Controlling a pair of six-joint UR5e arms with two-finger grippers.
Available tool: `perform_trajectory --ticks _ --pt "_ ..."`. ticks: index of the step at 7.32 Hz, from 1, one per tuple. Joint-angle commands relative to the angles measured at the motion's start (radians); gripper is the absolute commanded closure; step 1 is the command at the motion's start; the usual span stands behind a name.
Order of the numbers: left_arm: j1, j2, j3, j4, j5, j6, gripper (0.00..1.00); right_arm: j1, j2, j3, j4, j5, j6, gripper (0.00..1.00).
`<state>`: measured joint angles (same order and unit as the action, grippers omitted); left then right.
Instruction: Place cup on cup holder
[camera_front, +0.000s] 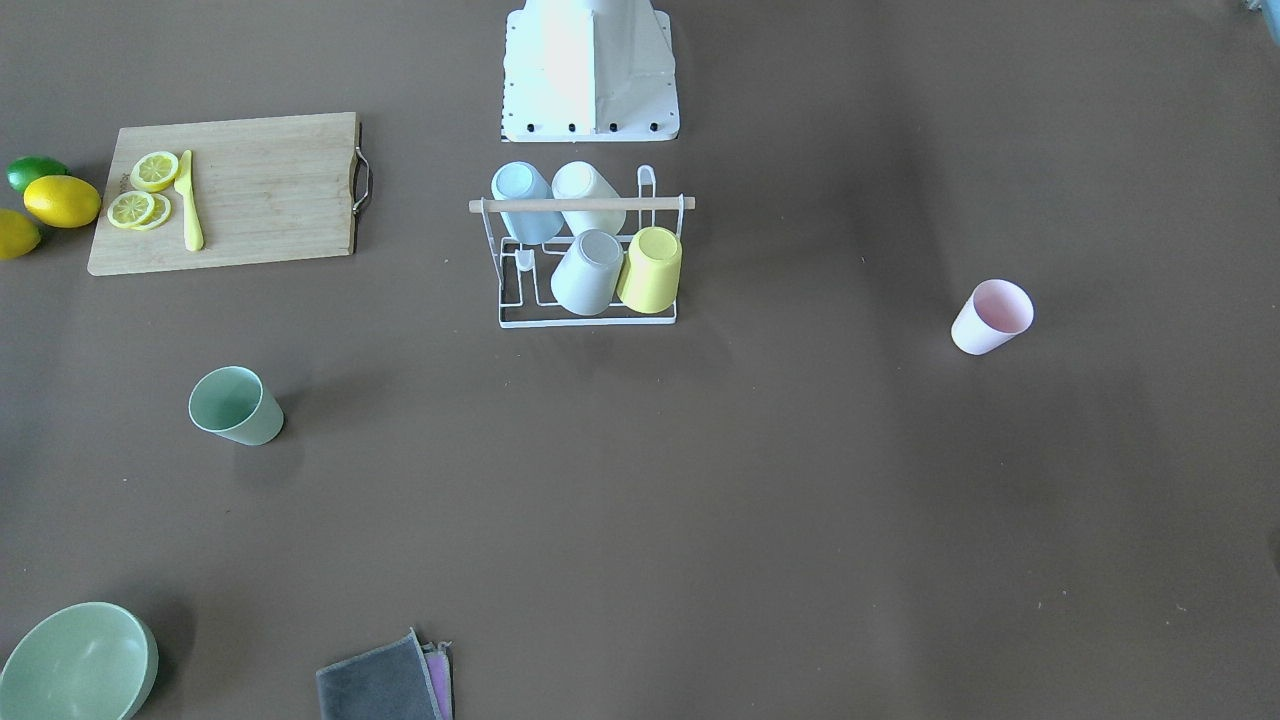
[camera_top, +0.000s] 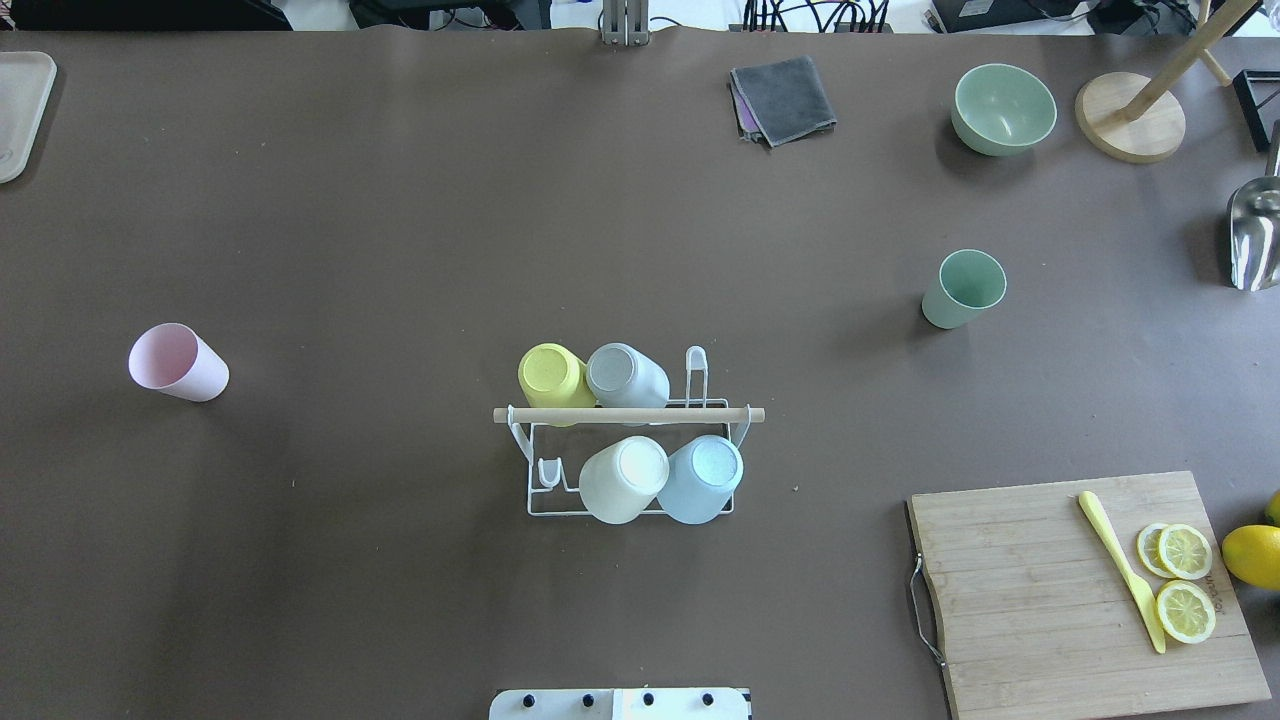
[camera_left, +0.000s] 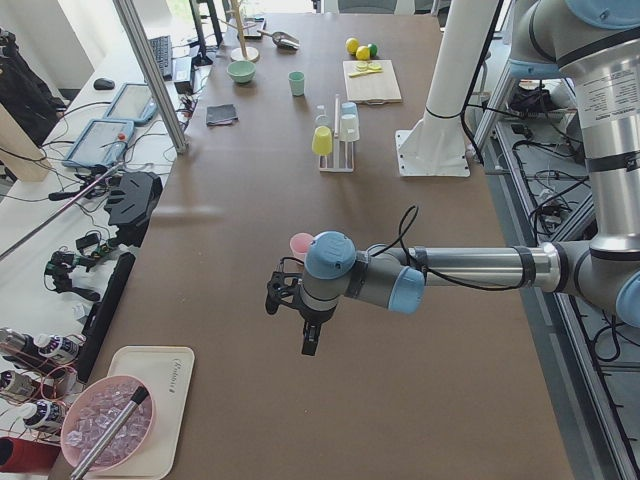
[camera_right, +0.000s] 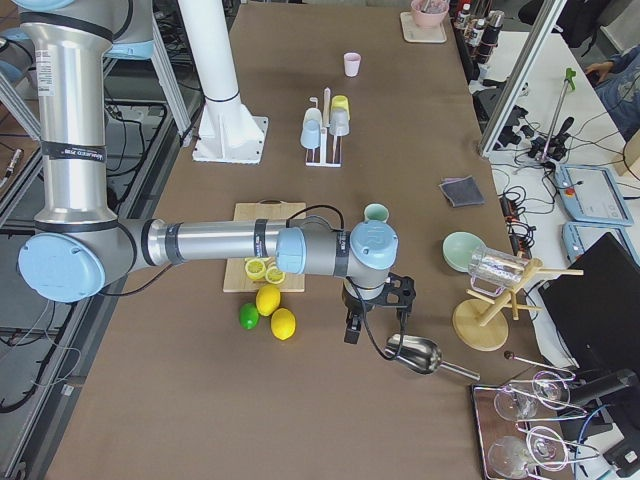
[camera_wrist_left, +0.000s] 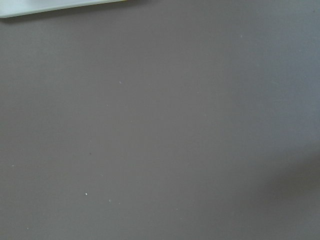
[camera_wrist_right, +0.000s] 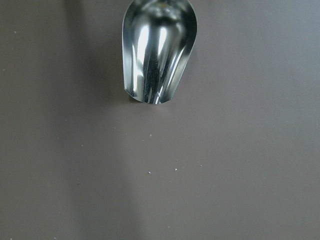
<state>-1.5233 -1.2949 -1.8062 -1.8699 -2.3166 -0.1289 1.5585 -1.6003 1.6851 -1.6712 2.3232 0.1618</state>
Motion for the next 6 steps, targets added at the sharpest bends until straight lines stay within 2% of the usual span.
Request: perform_trajectory --ticks 1,4,6 --pt "-0.002 0.000 -0.001 0.000 0.000 0.000 0.01 -0.018 -0.004 0.019 0.010 -0.011 0.005 0.00" --pt "0.000 0.003 -0.004 0.000 0.000 0.000 0.01 -0.018 -0.001 0.019 0.015 -0.008 0.005 0.00" --pt "0.000 0.003 -0.005 0.000 0.000 0.000 0.01 -0.081 -0.001 0.025 0.015 -0.001 0.002 0.00"
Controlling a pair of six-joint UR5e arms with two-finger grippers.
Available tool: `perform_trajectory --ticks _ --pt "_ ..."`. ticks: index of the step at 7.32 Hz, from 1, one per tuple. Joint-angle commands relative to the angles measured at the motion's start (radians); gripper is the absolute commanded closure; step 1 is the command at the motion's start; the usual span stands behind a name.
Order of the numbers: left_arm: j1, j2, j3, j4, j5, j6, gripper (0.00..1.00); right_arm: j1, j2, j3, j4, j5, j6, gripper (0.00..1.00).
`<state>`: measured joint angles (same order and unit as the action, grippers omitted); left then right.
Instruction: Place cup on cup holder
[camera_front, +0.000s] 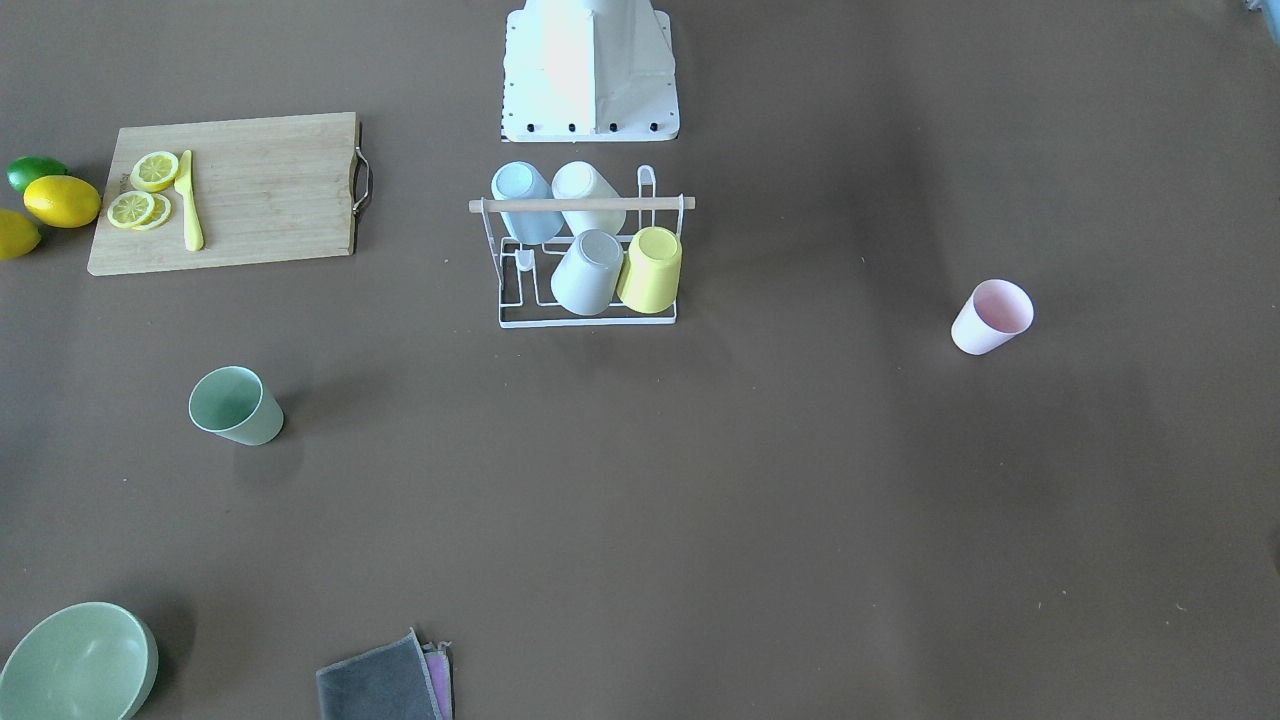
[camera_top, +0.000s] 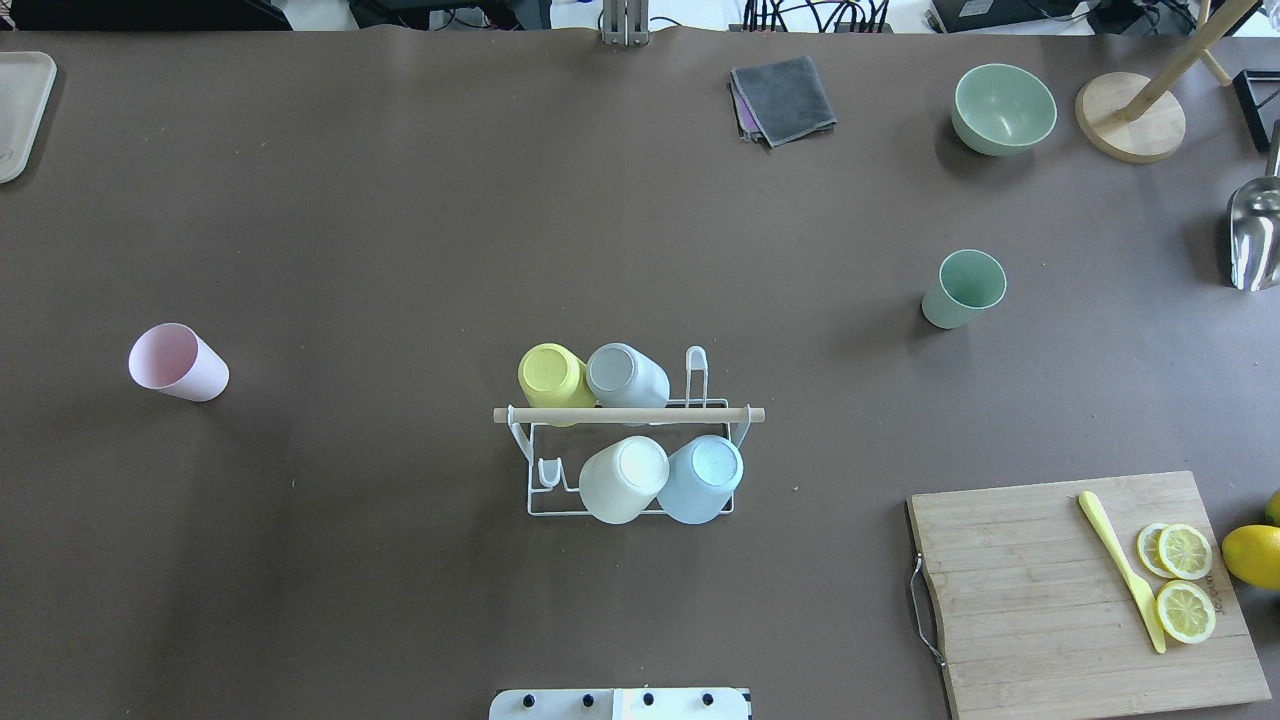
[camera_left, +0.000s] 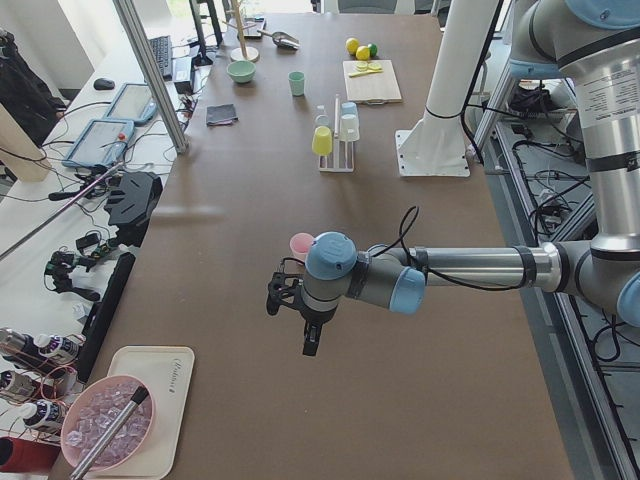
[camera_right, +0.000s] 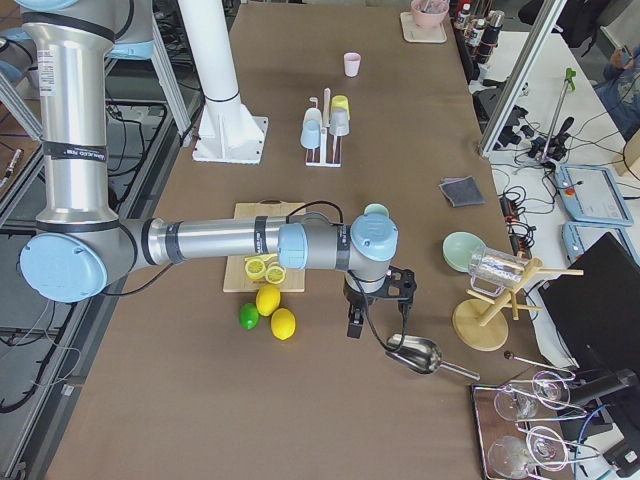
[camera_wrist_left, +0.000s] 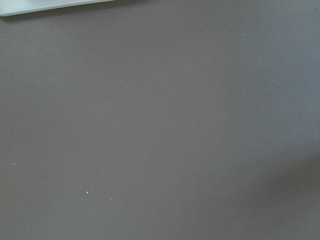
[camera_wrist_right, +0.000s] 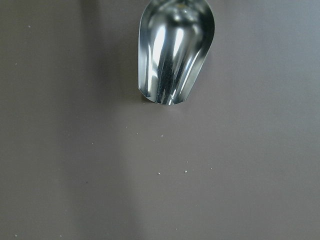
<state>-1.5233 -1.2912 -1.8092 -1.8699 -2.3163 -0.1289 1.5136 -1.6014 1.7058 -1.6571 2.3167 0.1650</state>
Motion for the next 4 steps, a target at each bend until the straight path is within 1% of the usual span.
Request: perform_trajectory --ticks 1,4 --pt "0.000 0.001 -0.001 0.000 0.000 0.000 0.01 -0.042 0.000 0.021 0.002 0.010 -0.001 0.00" --pt "0.000 0.001 -0.001 0.000 0.000 0.000 0.01 -0.055 -0.009 0.046 0.000 0.009 -0.005 0.00"
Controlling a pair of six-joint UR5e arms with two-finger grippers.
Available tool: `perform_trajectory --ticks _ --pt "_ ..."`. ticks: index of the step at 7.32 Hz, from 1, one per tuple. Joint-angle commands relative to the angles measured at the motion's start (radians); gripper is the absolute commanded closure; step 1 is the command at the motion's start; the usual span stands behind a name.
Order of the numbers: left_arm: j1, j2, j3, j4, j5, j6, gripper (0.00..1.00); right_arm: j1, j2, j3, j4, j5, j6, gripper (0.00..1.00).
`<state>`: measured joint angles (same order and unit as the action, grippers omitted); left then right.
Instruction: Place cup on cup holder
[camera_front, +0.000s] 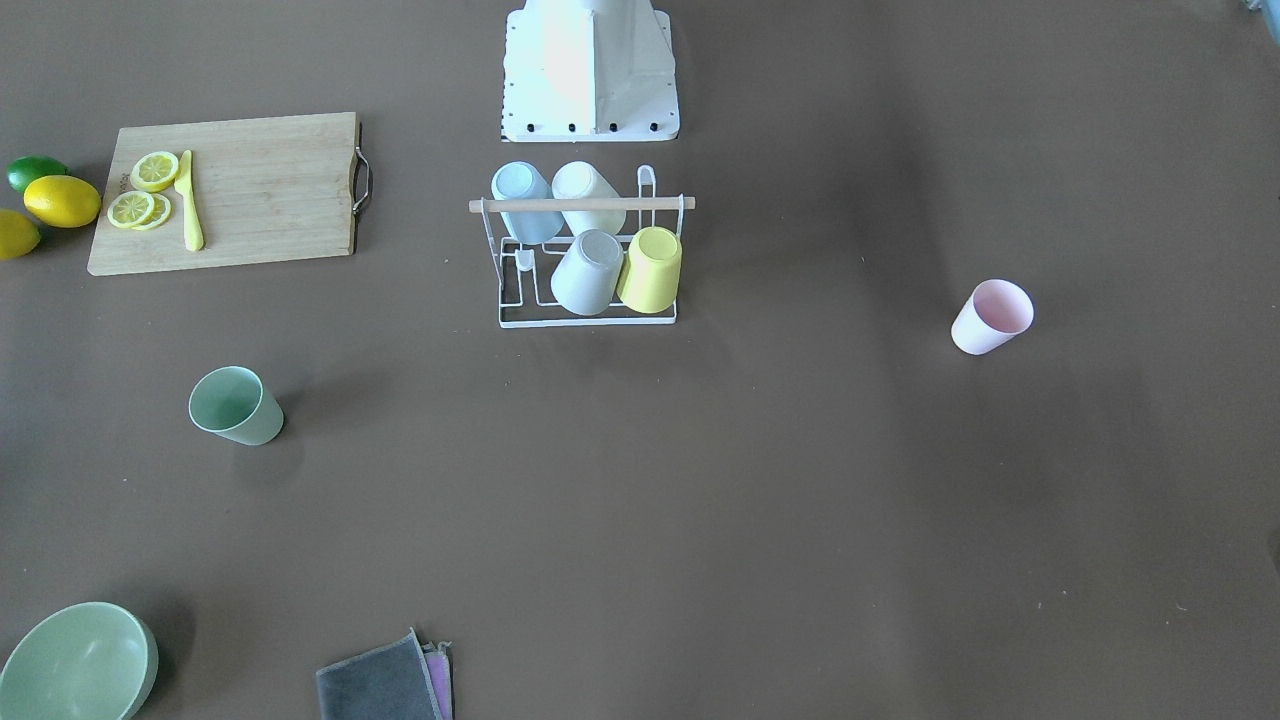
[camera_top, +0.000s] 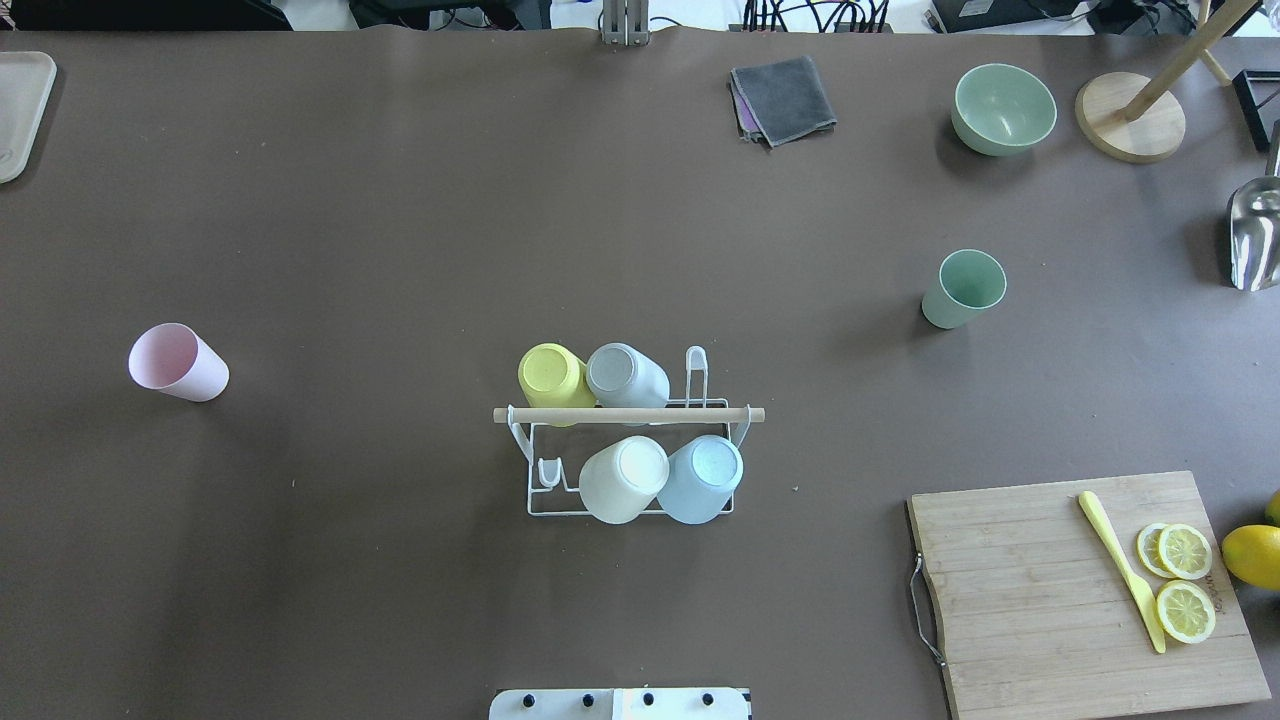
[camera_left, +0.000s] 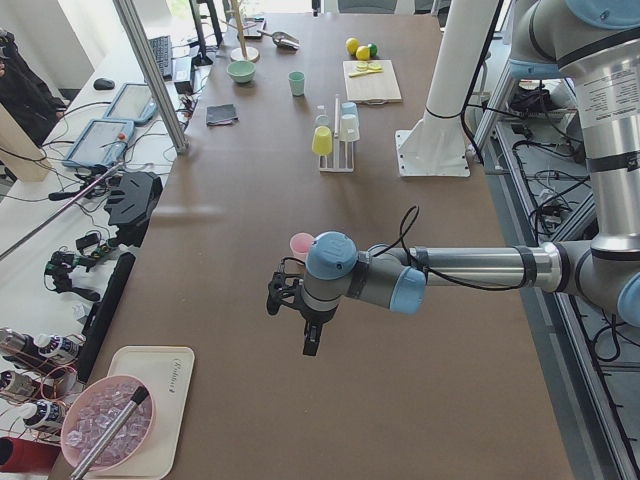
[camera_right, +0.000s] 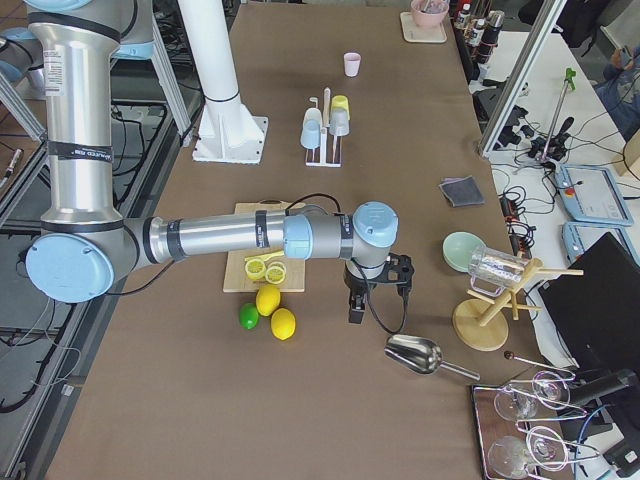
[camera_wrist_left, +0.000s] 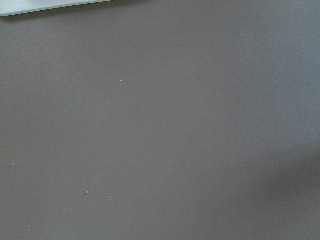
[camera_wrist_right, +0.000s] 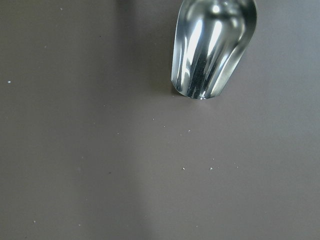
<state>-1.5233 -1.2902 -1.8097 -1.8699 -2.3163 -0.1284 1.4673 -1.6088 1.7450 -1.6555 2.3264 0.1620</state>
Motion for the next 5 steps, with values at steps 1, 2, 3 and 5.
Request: perform_trajectory --ticks 1,2,3,5 --pt "0.000 0.000 0.001 0.000 0.000 0.000 0.01 -0.013 -0.011 0.007 -0.001 0.008 -0.033 0.00" --pt "0.000 0.000 0.001 0.000 0.000 0.000 0.01 -0.016 -0.011 0.008 -0.001 0.024 -0.036 0.00" --pt "0.000 0.000 0.003 0.000 0.000 0.001 0.01 -0.022 -0.008 0.023 -0.004 0.039 -0.056 0.00" --pt "0.000 -0.001 -0.002 0.000 0.000 0.000 0.01 -0.126 0.032 0.062 -0.013 0.030 -0.059 0.00"
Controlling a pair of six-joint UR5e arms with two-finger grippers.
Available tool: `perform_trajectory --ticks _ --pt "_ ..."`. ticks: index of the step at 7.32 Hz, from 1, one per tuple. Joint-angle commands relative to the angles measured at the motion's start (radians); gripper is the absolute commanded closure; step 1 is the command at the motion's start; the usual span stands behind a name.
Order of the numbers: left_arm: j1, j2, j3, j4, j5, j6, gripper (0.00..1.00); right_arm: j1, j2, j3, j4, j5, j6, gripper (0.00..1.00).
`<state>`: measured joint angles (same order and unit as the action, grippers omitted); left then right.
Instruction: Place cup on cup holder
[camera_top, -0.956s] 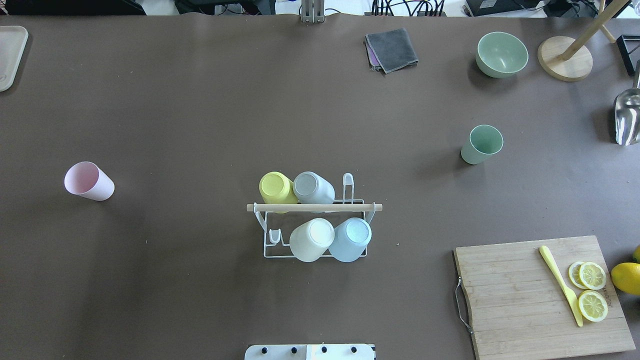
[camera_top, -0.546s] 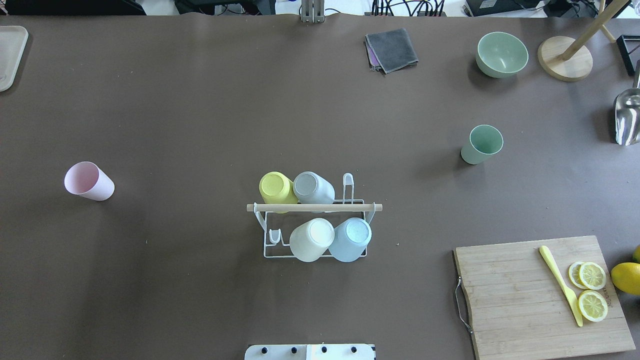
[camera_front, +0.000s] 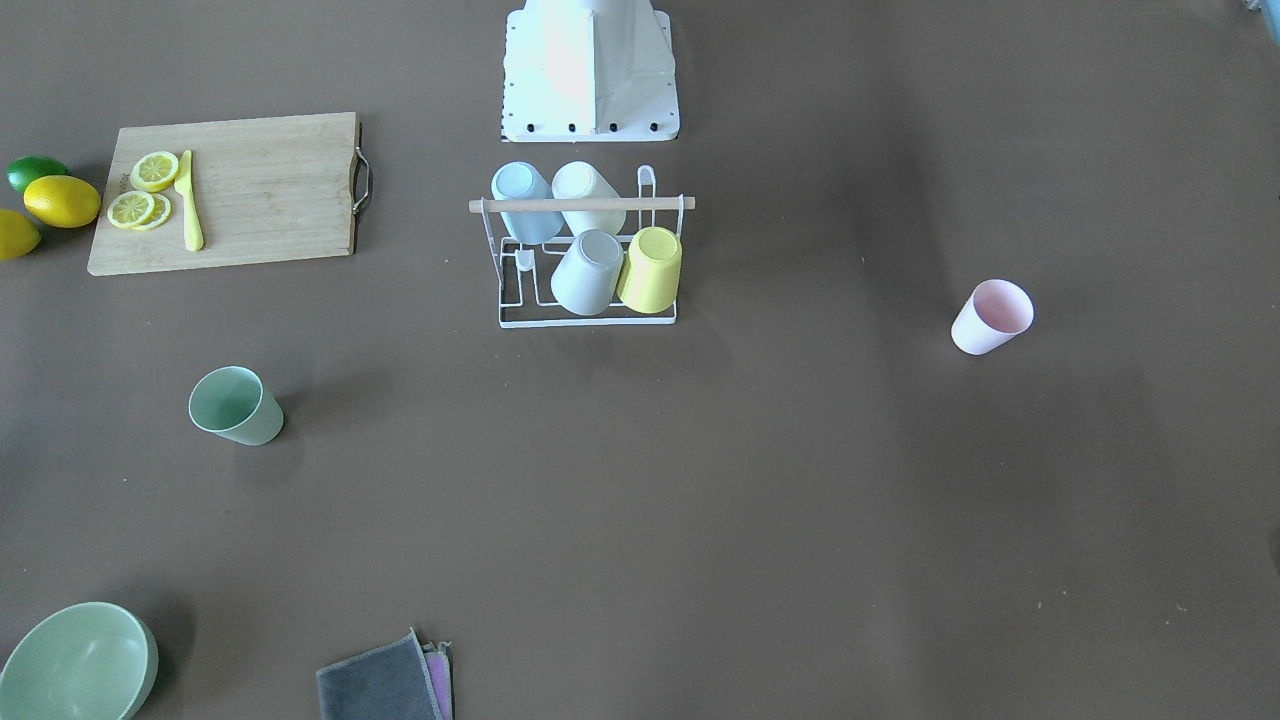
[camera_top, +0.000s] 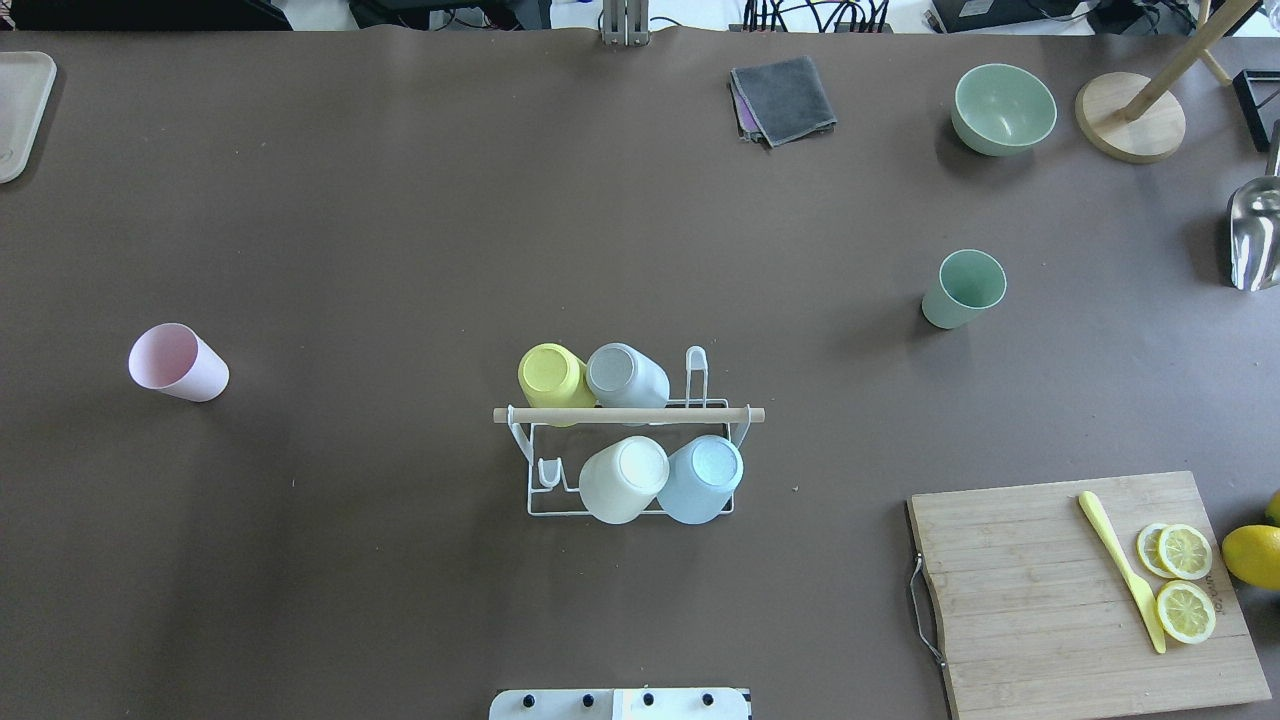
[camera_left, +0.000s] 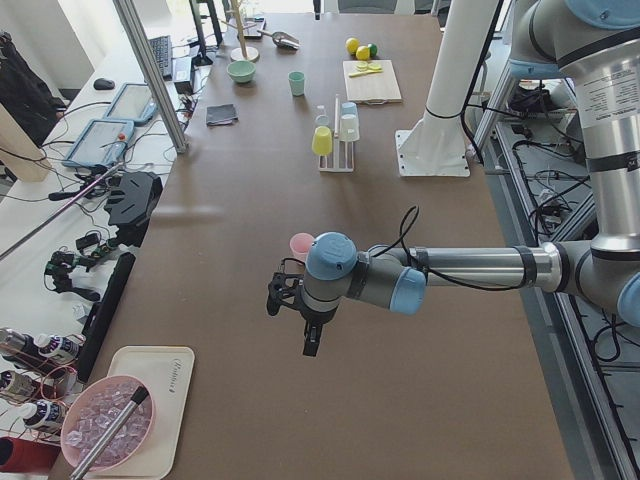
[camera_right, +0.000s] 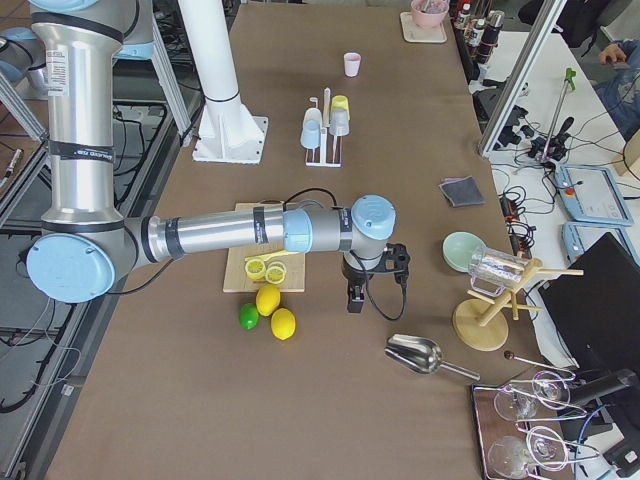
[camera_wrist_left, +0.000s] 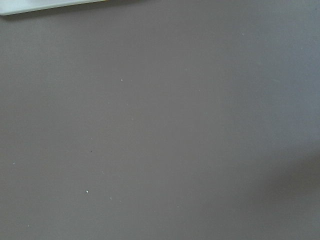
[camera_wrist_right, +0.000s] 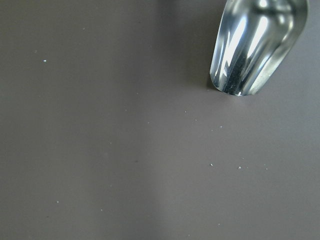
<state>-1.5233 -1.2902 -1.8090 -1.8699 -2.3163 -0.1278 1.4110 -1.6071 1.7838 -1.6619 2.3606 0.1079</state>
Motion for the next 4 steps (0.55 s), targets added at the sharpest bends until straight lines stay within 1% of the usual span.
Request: perform_trajectory --ticks 1,3,4 --pt "0.002 -0.001 -0.003 0.000 -0.002 -0.001 0.01 -0.128 0.068 0.025 -0.021 -0.018 -0.004 0.00" --pt "0.003 -0.003 0.000 0.000 -0.002 -0.001 0.01 -0.234 0.191 0.022 -0.065 -0.113 0.004 0.00" --pt "0.012 -0.008 0.005 0.000 0.000 -0.001 0.01 -0.281 0.255 0.017 -0.114 -0.139 0.009 0.00"
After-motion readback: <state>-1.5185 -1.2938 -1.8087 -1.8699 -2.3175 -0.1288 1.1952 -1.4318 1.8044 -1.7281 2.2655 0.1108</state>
